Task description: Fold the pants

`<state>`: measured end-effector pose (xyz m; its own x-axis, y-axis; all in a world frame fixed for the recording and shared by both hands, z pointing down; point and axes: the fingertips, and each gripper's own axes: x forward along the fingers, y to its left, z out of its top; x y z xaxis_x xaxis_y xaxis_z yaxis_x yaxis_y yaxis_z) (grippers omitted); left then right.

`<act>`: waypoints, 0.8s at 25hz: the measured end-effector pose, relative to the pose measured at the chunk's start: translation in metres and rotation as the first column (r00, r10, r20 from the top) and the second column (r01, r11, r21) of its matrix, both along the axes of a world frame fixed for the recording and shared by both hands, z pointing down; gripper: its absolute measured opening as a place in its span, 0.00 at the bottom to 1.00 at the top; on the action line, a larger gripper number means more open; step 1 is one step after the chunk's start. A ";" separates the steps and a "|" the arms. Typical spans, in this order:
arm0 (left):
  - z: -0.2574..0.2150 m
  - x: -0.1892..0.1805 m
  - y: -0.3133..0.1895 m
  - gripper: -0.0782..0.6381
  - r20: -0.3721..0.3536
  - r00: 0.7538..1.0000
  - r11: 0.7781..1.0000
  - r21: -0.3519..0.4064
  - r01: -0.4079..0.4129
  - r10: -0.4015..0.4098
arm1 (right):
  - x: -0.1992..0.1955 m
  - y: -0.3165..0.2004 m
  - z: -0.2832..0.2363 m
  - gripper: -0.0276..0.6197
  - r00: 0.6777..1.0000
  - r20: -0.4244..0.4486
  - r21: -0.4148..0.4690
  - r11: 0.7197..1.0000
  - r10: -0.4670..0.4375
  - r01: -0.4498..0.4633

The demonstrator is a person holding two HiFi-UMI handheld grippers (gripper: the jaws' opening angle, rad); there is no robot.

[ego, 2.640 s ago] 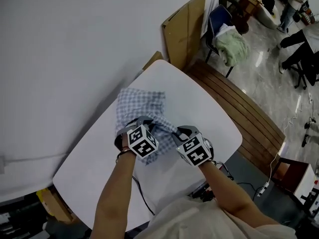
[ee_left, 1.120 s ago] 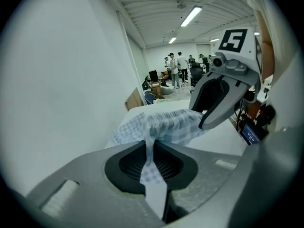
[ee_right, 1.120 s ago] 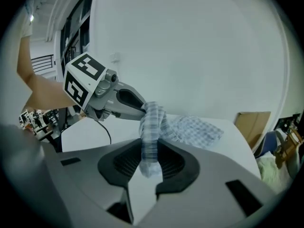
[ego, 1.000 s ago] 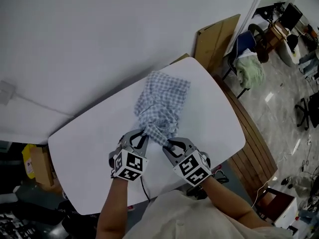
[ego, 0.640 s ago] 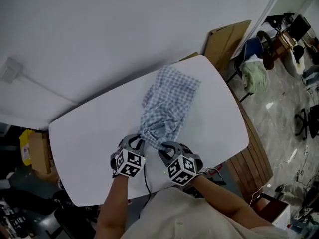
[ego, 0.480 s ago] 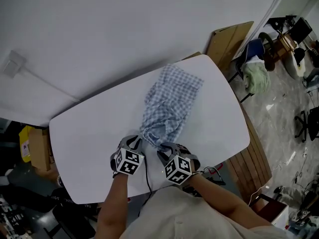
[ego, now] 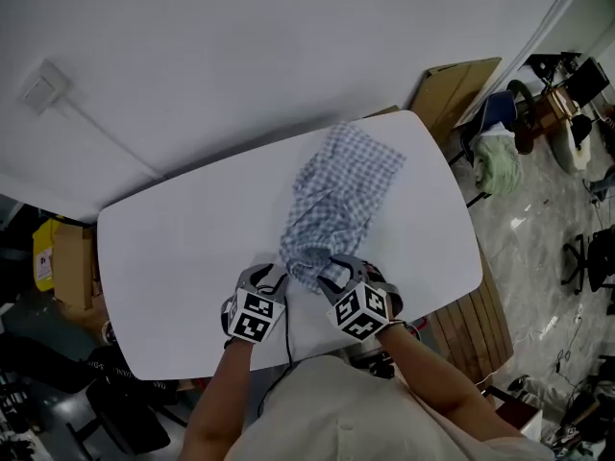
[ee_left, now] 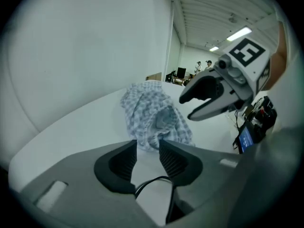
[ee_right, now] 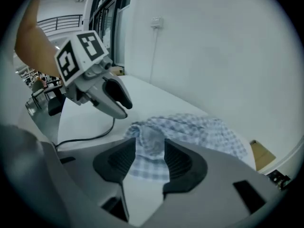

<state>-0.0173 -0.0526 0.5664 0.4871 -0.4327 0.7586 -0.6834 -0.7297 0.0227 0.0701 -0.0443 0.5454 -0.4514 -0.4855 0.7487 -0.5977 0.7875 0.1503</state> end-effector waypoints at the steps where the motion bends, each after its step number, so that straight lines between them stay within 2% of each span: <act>1: 0.000 0.006 0.000 0.31 0.008 1.000 1.000 -0.002 -0.013 0.013 | 0.005 -0.009 0.000 0.35 1.000 -0.019 0.010 1.000 0.008 -0.007; 3: 0.003 0.017 -0.003 0.35 0.033 0.999 0.999 -0.011 -0.039 0.039 | 0.009 -0.024 0.002 0.35 0.998 -0.056 0.020 1.000 0.007 -0.006; 9: 0.010 0.027 -0.023 0.35 0.094 0.993 0.998 -0.017 -0.069 0.070 | 0.008 -0.045 0.015 0.35 0.988 -0.150 0.002 1.000 -0.025 0.026; 12: 0.018 0.031 -0.022 0.35 0.125 0.983 0.990 -0.067 -0.127 0.134 | 0.006 -0.048 0.021 0.33 0.982 -0.182 -0.009 0.999 -0.045 0.044; 16: 0.030 0.031 -0.014 0.35 0.168 0.969 0.978 -0.138 -0.158 0.180 | 0.007 -0.049 0.031 0.26 0.972 -0.222 -0.033 0.997 -0.073 0.068; 20: 0.045 0.024 -0.023 0.35 0.257 0.957 0.986 -0.126 -0.107 0.136 | 0.012 -0.051 0.035 0.15 0.967 -0.246 -0.033 0.998 -0.067 0.061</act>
